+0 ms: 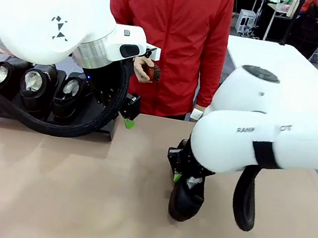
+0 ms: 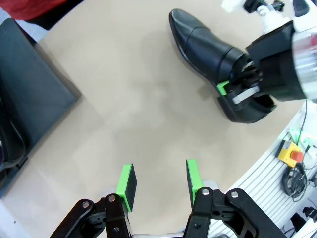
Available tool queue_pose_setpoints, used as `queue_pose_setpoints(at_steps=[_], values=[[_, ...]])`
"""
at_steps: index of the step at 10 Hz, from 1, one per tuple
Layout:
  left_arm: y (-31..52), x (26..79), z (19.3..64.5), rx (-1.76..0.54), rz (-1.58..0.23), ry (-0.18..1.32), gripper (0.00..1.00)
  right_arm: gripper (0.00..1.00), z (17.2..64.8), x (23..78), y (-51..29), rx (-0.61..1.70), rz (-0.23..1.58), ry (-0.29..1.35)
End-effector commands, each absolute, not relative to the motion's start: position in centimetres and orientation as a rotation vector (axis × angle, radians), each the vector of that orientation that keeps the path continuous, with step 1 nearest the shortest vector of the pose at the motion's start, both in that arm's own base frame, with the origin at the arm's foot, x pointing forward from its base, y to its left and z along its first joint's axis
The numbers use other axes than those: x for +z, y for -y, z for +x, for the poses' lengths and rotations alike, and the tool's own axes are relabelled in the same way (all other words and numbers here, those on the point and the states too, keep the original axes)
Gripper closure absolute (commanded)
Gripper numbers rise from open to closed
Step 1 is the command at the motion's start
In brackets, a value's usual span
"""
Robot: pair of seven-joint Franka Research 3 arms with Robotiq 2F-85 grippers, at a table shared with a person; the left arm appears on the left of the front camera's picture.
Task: Organize the shoes by placing them on the stand.
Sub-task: Pick up one Shoe and place it in the middle of the table.
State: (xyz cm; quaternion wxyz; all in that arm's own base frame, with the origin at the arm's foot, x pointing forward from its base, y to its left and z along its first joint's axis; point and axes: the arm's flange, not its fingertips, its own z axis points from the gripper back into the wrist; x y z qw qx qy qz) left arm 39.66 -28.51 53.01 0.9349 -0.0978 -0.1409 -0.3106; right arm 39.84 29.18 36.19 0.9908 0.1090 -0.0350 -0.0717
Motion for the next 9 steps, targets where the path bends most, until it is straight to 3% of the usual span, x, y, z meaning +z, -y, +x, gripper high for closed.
queue_pose_setpoints(at_steps=[1, 7, 9], values=[[28.3, 53.1, 39.6, -0.626, -0.201, 0.293, 0.45, 0.97, 40.8, 35.0, -31.3, -0.196, 0.212, 0.052], [28.3, 53.1, 39.6, -0.626, -0.201, 0.293, 0.45, 0.0, 39.6, 37.1, -31.0, -0.115, 0.227, 0.065], [28.3, 53.1, 39.6, -0.626, -0.201, 0.293, 0.45, 0.0, 39.0, 39.8, -29.2, -0.1, 0.256, 0.061]])
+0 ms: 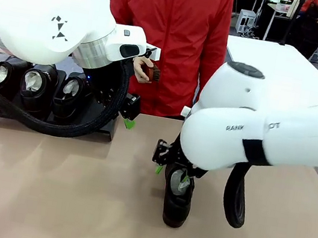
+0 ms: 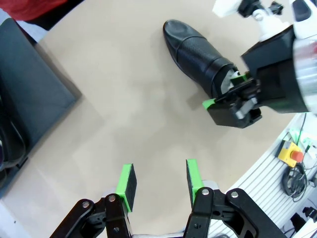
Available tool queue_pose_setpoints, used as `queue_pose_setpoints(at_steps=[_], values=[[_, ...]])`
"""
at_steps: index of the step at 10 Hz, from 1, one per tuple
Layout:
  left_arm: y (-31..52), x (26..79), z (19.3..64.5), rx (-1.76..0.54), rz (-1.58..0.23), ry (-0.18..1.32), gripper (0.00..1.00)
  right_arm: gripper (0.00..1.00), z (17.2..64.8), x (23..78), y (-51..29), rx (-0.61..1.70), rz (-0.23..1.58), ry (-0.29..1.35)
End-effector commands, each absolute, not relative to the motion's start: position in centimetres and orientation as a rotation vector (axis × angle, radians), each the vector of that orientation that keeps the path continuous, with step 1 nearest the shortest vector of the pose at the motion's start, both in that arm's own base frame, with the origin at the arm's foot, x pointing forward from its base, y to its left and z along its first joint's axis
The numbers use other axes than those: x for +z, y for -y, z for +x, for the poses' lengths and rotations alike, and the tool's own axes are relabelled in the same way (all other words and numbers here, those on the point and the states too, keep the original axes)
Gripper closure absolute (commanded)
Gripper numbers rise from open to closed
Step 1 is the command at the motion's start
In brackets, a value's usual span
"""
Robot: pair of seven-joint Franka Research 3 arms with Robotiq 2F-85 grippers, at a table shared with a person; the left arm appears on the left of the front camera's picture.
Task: Organize the shoes by placing them on the stand.
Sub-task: Pick up one Shoe and place it in the middle of the table, then place the Shoe from the middle of the table onto the Shoes Stand.
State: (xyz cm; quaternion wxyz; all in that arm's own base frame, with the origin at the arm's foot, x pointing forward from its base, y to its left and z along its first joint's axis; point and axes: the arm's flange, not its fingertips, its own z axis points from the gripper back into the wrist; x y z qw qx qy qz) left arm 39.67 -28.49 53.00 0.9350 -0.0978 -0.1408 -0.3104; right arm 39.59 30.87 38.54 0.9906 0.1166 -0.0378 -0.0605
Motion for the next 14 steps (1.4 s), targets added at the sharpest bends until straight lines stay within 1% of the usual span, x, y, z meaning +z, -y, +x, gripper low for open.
queue_pose_setpoints(at_steps=[1, 2, 10, 11, 12, 13, 14], values=[[28.3, 53.1, 39.6, -0.626, -0.201, 0.293, 0.45, 0.0, 38.9, 41.3, -27.6, -0.142, 0.301, 0.082], [28.3, 53.1, 39.6, -0.626, -0.201, 0.293, 0.45, 0.0, 39.6, 38.5, -30.9, -0.121, 0.234, 0.076], [28.3, 53.1, 39.6, -0.626, -0.201, 0.293, 0.45, 0.0, 39.6, 38.5, -30.9, -0.121, 0.234, 0.076], [28.3, 53.1, 39.6, -0.626, -0.201, 0.293, 0.45, 0.0, 39.5, 38.3, -30.5, -0.12, 0.243, 0.053], [28.3, 53.1, 39.6, -0.626, -0.201, 0.293, 0.45, 0.0, 38.6, 40.8, -28.8, -0.088, 0.292, 0.071], [28.5, 53.0, 39.7, -0.635, -0.2, 0.288, 0.45, 0.0, 38.6, 44.0, -24.3, -0.173, 0.332, 0.144], [29.9, 52.4, 38.8, -0.631, -0.192, 0.266, 0.45, 0.0, 39.0, 45.5, -20.2, -0.289, 0.331, 0.196]])
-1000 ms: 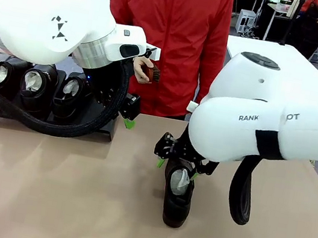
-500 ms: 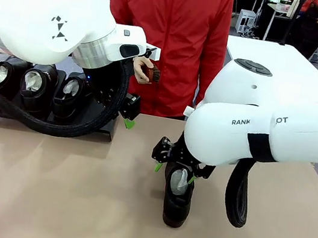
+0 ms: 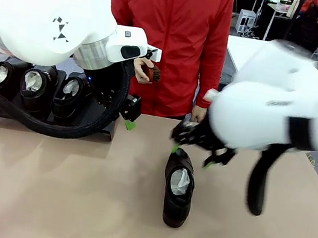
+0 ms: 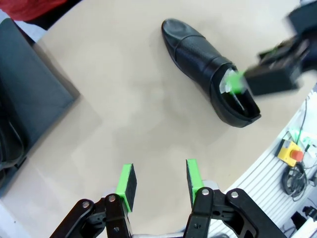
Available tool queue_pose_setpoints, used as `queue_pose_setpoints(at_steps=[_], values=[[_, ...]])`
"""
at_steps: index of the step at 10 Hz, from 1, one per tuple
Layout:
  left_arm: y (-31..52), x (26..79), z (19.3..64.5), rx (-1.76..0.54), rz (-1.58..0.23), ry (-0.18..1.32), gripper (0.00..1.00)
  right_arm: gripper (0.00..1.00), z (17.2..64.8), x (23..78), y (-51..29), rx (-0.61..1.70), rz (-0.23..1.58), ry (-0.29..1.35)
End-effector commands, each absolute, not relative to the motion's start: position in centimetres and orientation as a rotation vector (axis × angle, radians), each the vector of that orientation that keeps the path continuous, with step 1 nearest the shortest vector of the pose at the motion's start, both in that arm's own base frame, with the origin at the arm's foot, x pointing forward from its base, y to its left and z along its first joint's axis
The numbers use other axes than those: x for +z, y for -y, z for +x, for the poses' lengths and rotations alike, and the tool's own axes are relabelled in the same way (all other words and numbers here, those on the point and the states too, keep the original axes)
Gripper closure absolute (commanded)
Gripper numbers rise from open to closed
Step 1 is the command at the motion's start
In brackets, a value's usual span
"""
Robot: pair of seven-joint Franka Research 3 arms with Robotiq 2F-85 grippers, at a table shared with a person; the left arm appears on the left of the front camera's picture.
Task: Organize the shoes by placing them on the stand.
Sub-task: Place the Shoe from the middle of the table onto the Shoes Stand.
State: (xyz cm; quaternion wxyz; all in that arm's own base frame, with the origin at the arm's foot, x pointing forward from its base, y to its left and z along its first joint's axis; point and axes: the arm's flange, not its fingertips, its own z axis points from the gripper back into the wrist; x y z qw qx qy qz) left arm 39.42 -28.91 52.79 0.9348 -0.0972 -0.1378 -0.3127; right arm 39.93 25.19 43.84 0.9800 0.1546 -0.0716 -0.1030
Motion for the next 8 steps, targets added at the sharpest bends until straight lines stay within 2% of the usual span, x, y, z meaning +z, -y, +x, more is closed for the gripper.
queue_pose_setpoints(at_steps=[1, 3, 5, 6, 8], values=[[31.6, 52.2, 37.6, -0.631, -0.187, 0.262, 0.45, 0.0, 39.3, 46.1, -17.1, -0.388, 0.302, 0.228], [35.7, 51.9, 35.0, -0.652, -0.268, 0.253, 0.45, 0.0, 41.1, 45.0, -11.6, -0.625, 0.216, 0.247], [38.7, 49.8, 34.3, -0.638, -0.32, 0.226, 0.45, 0.0, 41.9, 43.1, -8.4, -0.832, 0.203, 0.237], [40.2, 48.3, 34.4, -0.621, -0.345, 0.221, 0.45, 0.0, 40.8, 45.5, -8.7, -0.611, 0.246, 0.253], [42.0, 45.9, 34.7, -0.594, -0.344, 0.21, 0.45, 0.0, 40.8, 45.5, -8.7, -0.611, 0.246, 0.253]])
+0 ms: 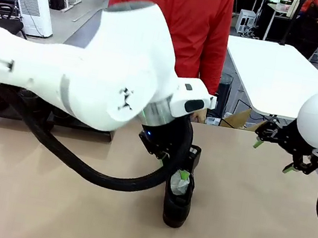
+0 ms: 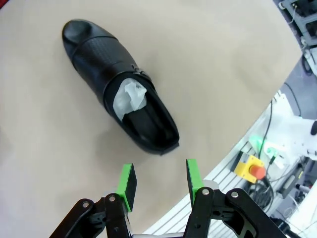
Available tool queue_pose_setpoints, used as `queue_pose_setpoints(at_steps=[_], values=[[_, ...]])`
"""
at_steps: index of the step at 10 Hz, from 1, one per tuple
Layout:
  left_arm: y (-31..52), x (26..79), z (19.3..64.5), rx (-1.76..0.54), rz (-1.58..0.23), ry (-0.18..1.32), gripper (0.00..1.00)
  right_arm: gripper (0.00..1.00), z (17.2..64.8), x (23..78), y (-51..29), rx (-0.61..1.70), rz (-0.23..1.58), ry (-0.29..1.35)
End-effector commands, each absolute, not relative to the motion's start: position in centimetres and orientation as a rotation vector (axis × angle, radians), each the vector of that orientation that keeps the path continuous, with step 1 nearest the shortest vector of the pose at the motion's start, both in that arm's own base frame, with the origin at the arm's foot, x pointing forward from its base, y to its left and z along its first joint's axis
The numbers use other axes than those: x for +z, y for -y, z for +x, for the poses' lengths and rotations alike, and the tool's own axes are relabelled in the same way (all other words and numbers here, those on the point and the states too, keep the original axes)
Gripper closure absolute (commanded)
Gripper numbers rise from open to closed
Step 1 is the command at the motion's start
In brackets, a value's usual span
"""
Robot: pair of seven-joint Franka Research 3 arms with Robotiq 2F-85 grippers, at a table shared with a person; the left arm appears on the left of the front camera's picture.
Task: Organize the shoes by placing them on the stand.
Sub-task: Place the Shoe from the middle of the table onto the Shoes Stand.
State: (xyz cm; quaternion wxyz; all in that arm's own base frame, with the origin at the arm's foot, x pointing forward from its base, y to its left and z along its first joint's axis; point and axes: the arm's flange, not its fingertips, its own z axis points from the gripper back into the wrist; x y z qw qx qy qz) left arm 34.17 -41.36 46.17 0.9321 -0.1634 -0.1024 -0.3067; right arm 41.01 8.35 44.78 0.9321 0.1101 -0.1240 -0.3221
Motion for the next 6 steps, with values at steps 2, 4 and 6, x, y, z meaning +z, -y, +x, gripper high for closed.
queue_pose_setpoints(at_steps=[2, 4, 6], values=[[43.6, 43.1, 35.6, -0.574, -0.382, 0.15, 0.45, 0.0, 40.8, 45.5, -8.7, -0.611, 0.246, 0.253], [44.6, 40.9, 36.0, -0.538, -0.318, 0.108, 0.45, 0.0, 40.8, 45.5, -8.7, -0.611, 0.246, 0.253], [44.4, 41.0, 36.2, -0.444, -0.214, 0.118, 0.45, 0.0, 40.8, 45.5, -8.7, -0.611, 0.246, 0.253]])
